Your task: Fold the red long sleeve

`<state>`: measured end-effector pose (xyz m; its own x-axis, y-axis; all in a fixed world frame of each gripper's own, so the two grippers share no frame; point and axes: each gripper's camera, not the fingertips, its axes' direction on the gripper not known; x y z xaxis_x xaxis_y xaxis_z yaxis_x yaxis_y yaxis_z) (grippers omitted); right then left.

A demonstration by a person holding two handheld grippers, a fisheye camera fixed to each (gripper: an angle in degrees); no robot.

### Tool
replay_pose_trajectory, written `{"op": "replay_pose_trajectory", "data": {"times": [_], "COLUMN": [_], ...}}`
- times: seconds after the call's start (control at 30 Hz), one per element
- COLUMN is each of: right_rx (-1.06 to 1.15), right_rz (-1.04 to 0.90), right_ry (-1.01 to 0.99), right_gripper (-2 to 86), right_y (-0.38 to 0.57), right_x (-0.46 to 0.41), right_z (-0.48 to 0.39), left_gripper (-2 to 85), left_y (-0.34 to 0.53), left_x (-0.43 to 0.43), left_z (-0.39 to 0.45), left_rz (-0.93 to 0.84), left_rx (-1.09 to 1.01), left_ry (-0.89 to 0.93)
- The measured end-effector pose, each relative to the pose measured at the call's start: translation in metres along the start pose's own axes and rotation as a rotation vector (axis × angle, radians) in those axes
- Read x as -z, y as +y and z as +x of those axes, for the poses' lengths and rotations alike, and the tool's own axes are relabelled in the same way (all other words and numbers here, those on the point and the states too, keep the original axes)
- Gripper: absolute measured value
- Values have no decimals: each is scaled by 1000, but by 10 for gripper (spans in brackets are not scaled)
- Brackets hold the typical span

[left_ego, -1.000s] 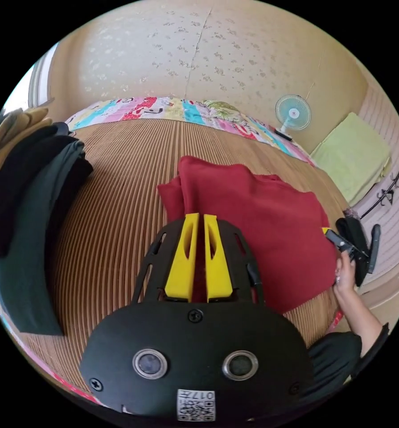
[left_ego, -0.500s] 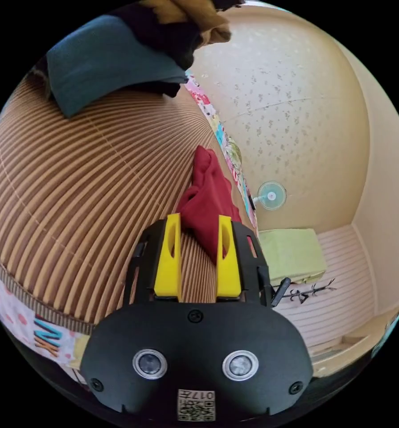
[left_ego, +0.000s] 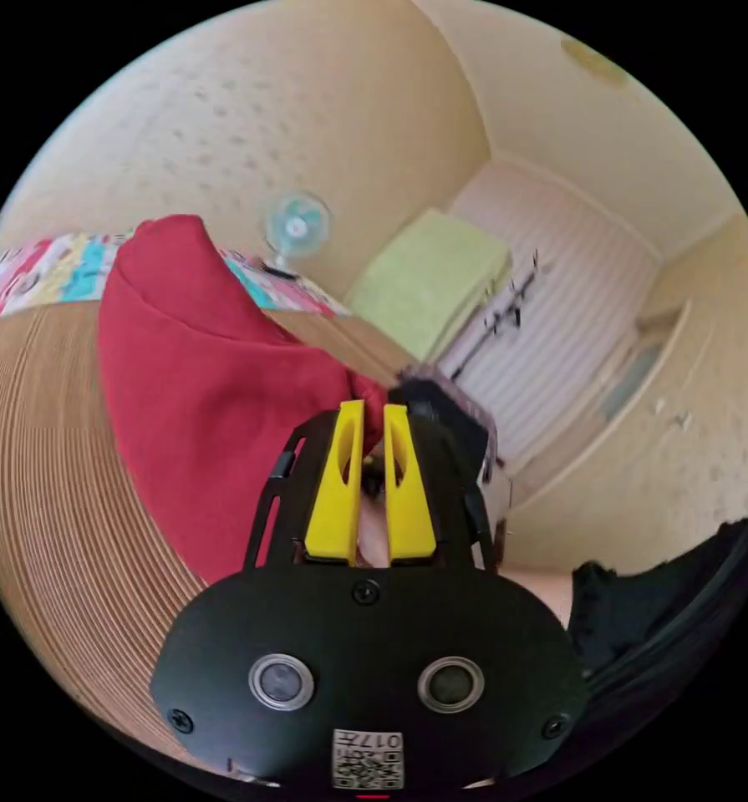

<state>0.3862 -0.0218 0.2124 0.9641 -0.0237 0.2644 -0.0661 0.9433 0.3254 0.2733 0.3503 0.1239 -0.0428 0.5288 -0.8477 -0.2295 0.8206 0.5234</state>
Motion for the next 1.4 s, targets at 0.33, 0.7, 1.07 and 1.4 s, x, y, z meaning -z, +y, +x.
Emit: {"op": "replay_pose_trajectory", "data": {"times": [0.33, 0.7, 1.07, 1.4], "right_rx": [-25, -168, -368, -363], "right_rz": [20, 62, 32, -239], "right_ry": [-23, -215, -525, -645], "right_gripper": [27, 6, 250, 203], "right_y": [0, 12, 0, 11], "right_x": [-9, 16, 36, -43], "right_z": [42, 125, 228, 242], "left_gripper": [87, 92, 86, 75], "left_y": [22, 7, -13, -34], "left_x": [-46, -164, -184, -165], "left_z": [0, 11, 38, 50], "left_rz": [14, -360, -385, -435], "left_rx": [185, 168, 85, 63], "left_ry": [-230, -485, -557, -596]}}
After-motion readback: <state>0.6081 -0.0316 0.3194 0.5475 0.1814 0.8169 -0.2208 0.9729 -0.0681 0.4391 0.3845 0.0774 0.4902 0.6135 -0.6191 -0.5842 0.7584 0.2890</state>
